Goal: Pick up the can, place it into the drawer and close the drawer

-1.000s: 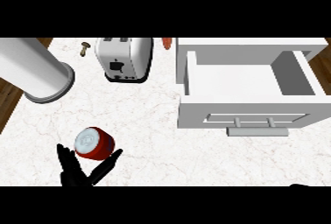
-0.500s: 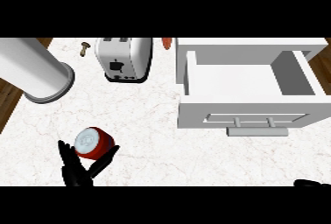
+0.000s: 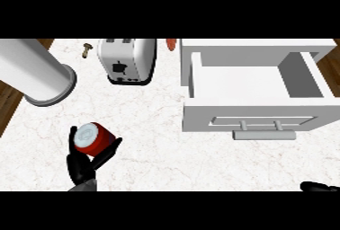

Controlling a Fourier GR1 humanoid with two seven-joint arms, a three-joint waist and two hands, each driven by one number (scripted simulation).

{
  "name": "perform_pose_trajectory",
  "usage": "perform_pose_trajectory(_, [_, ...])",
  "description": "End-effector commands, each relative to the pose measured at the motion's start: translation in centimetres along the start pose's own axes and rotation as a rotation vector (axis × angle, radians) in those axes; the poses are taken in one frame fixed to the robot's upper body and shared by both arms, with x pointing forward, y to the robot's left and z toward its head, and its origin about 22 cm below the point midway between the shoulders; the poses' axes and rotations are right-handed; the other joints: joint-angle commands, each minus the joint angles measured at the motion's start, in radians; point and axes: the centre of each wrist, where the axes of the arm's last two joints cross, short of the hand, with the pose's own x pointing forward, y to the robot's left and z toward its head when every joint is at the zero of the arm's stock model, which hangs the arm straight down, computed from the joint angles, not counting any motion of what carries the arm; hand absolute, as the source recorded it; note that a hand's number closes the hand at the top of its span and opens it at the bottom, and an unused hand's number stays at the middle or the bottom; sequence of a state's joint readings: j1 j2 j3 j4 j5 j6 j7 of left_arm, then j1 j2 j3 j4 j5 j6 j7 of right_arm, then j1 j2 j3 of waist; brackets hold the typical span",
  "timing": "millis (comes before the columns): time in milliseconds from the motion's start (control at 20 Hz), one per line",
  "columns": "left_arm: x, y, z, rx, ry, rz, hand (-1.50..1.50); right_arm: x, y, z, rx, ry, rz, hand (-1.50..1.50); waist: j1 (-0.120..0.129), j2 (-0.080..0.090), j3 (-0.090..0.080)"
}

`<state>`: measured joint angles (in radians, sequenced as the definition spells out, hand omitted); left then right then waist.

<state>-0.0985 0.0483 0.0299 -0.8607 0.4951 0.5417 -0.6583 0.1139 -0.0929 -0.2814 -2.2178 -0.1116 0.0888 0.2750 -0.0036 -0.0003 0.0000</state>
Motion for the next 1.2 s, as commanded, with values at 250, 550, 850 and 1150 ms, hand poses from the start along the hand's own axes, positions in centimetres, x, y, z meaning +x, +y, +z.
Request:
perform_pose_trajectory(250, [0.6,-2.3,-1.6,-0.109,-0.037,0.095,1.5,0.7,0.0,-0.3,0.008,-0.012,0.009,-1.5,0.0,0.001,0.0])
perform_pose_trajectory(550, [1.4,-3.2,-3.8,-0.222,-0.071,0.073,1.5,0.3,0.6,1.3,-0.008,-0.033,-0.002,-1.5,-0.009,0.002,-0.001])
perform_pose_trajectory(850, [4.6,-6.6,-6.5,-0.614,-0.054,0.067,1.5,0.7,0.0,-0.4,0.015,-0.049,0.0,-1.5,-0.033,0.01,-0.002])
perform_pose_trajectory(1150, [7.8,-12.7,-5.8,-0.711,-0.1,0.126,1.5,0.2,0.8,-1.2,-0.041,-0.033,0.011,-1.5,-0.004,0.001,0.0])
